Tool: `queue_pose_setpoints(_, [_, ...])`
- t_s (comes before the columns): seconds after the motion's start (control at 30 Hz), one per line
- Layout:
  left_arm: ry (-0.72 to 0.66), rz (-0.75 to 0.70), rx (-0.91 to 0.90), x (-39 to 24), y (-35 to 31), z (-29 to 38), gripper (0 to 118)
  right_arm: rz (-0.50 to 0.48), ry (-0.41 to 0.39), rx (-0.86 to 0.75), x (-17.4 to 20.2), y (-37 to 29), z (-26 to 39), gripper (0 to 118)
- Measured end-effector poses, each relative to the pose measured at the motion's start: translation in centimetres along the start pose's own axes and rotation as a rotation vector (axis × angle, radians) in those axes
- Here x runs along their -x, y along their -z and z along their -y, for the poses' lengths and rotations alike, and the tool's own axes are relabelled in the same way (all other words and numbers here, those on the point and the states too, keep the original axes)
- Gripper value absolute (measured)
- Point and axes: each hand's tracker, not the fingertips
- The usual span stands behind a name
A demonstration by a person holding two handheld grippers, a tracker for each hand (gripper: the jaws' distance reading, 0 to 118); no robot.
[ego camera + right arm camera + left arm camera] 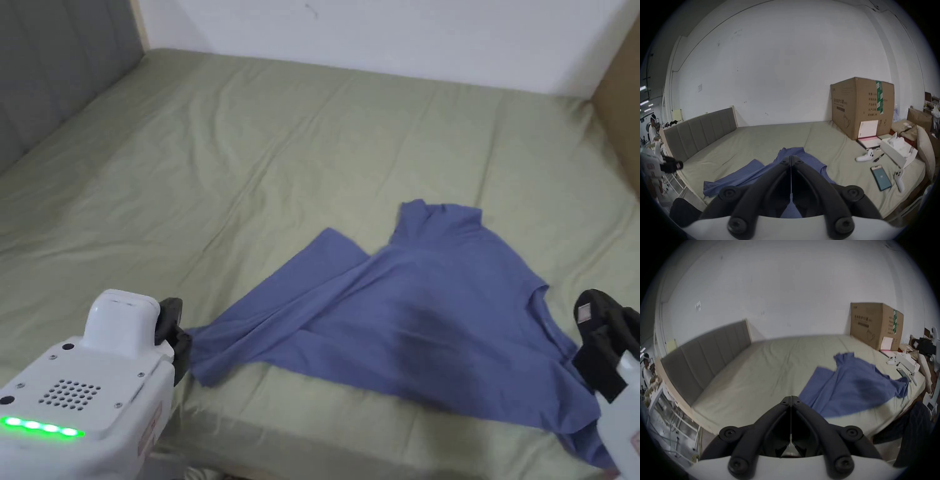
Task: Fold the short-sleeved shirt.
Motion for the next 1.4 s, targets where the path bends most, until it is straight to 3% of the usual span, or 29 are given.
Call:
queue_pose_setpoints(0.07, [0.007,-0.006,0.131,0.6,1.4,2.4,0,-0.008,0.030,0.047,0.0,0.5,0.7,0])
queue_pose_setpoints(0.23, [-0.031,0.087,0.258,1.2,5.0,6.8,3,-0.027,0.001,0.131,0.8,1.8,2.7,0])
queue_pose_setpoints(0.27, [-0.019,0.083,0.278,1.1,5.7,7.3,24,-0.033,0.002,0.146,0.9,2.1,2.9,0])
queue_pose_setpoints(0.33, [0.005,0.086,0.274,0.5,6.9,8.3,105,-0.038,-0.004,0.168,1.1,2.6,3.4,0])
queue_pose_setpoints(0.37, [0.016,0.107,0.303,0.3,7.7,8.6,110,-0.038,-0.008,0.180,1.2,2.7,3.6,0])
queue_pose_setpoints(0.57, [0.039,0.093,0.289,-1.1,10.8,8.8,103,-0.037,-0.006,0.225,1.6,3.6,4.2,0])
queue_pose_setpoints(0.6, [0.038,0.097,0.292,-1.1,11.4,8.8,97,-0.035,-0.006,0.230,1.6,3.8,4.2,0])
queue_pose_setpoints(0.67, [0.036,0.098,0.308,-1.1,12.1,8.8,54,-0.028,-0.009,0.240,1.8,4.0,4.1,0])
queue_pose_setpoints(0.77, [0.041,0.067,0.354,-1.3,13.0,9.1,34,-0.026,-0.002,0.243,1.8,4.2,4.0,0])
queue_pose_setpoints(0.83, [-0.001,0.083,0.334,-0.7,13.0,9.2,4,-0.023,-0.004,0.247,1.7,4.5,3.8,0])
queue_pose_setpoints(1.17, [-0.074,0.114,0.237,-0.2,9.4,5.4,4,-0.026,-0.017,0.305,0.4,7.4,2.6,0])
queue_pose_setpoints(1.4, [-0.101,0.159,0.257,0.0,9.8,3.3,4,-0.046,-0.157,0.441,-2.8,20.9,0.9,0])
